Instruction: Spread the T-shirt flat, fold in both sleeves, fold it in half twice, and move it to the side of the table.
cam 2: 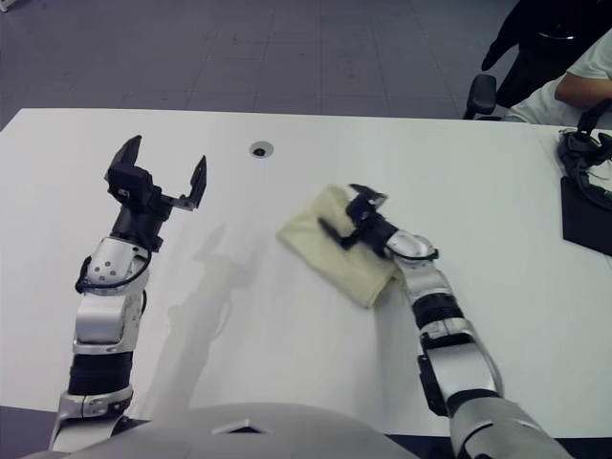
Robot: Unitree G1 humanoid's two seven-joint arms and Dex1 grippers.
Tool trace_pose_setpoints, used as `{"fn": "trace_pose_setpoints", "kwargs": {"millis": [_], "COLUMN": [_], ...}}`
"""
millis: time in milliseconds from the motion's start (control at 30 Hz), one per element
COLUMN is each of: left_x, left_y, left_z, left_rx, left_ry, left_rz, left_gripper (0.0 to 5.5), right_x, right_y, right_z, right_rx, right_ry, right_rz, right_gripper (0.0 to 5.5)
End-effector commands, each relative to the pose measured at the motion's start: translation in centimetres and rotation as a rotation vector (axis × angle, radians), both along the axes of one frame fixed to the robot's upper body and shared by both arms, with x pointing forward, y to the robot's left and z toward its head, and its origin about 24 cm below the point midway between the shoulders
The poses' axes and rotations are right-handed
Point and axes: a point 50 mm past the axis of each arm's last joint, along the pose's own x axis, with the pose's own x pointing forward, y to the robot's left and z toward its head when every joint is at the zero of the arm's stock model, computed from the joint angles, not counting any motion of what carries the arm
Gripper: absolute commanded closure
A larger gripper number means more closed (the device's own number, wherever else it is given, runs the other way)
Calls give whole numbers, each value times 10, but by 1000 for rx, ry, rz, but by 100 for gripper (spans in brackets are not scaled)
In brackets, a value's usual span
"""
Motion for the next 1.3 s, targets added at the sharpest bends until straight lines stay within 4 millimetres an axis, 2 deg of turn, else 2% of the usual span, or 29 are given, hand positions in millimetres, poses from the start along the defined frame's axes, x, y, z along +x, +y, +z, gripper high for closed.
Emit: {"fn": "trace_pose_setpoints", "kwargs": {"millis": [33, 133, 233, 300, 400, 467, 533, 600, 667, 700, 767, 833, 867, 933, 1100, 1300], "left_x": [-8, -14, -16, -16, -18, -18, -19, -18, -16, -14, -9, -6, -7, -11, -13, -16], "left_y": [-1, -2, -6, -10, -18, -20, -19, -18, -22, -25, -33, -43, -46, -46, -48, -44], "left_z": [1, 1, -4, -8, -13, -14, -12, -4, 6, 10, 8, -9, -18, -29, -27, -32], "left_rx": [16, 3, -11, -13, -17, -19, -28, -45, -80, -107, -155, -163, -161, -142, -85, -121], "left_ry": [-4, -10, 7, 23, 38, 36, 15, -33, -98, -118, -130, -82, -60, -54, -163, -174], "left_rz": [14, 32, 34, 28, 9, 9, 21, 30, 37, 35, 30, 21, 19, 31, 41, 81], "left_gripper": [10, 10, 10, 10, 10, 10, 10, 10, 10, 10, 10, 10, 10, 10, 10, 10], "right_x": [-24, -47, -53, -52, -44, -37, -33, -34, -38, -39, -38, -42, -46, -53, -70, -67], "right_y": [-87, -132, -140, -135, -125, -117, -106, -87, -57, -40, -3, 33, 43, 49, 44, 53], "right_z": [-5, -5, -5, -3, 12, 36, 70, 99, 117, 117, 99, 75, 67, 55, 34, 49], "right_rx": [-59, -63, -59, -95, -145, -135, -127, -67, 66, 156, 327, 431, 462, 511, 497, 448], "right_ry": [87, 77, 31, -18, -162, -338, -576, -780, -917, -923, -821, -681, -645, -612, -564, -629], "right_rz": [-330, -594, -683, -671, -628, -603, -579, -545, -502, -485, -439, -374, -368, -417, -524, -430], "right_gripper": [14, 14, 14, 14, 14, 14, 14, 14, 14, 14, 14, 14, 14, 14, 14, 14]}}
